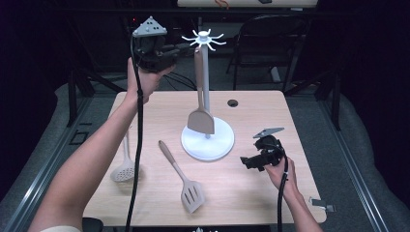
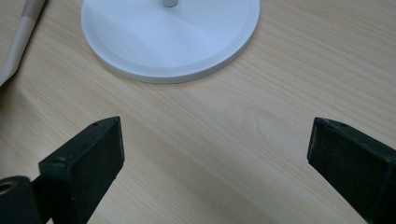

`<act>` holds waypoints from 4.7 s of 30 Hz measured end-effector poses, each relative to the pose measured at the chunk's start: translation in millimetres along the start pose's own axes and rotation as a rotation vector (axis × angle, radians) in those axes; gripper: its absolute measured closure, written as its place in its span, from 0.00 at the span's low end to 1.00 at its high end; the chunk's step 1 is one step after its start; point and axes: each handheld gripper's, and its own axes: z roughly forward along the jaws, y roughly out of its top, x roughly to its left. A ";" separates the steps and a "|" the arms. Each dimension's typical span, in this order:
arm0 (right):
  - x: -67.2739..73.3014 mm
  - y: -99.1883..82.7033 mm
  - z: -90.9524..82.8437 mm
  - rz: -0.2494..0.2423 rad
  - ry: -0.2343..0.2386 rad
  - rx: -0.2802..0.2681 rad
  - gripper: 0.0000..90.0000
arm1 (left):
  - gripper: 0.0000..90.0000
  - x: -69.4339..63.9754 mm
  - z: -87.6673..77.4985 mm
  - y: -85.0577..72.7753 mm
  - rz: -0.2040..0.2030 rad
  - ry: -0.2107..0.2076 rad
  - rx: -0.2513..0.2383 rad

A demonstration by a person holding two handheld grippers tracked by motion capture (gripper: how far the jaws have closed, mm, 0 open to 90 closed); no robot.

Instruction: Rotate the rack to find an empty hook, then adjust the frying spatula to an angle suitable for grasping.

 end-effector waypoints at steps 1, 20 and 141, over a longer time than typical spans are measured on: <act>0.3 0.0 0.3 0.000 -0.002 0.000 0.04 | 1.00 1.0 0.3 0.2 0.002 0.004 0.003; 0.4 0.9 -1.8 -0.018 -0.007 0.014 0.04 | 0.69 -2.9 -10.7 -5.5 -0.026 0.008 -0.013; 173.7 -1.2 52.1 -0.307 0.414 0.228 1.00 | 0.12 -13.0 -25.9 -284.0 -0.435 0.071 0.431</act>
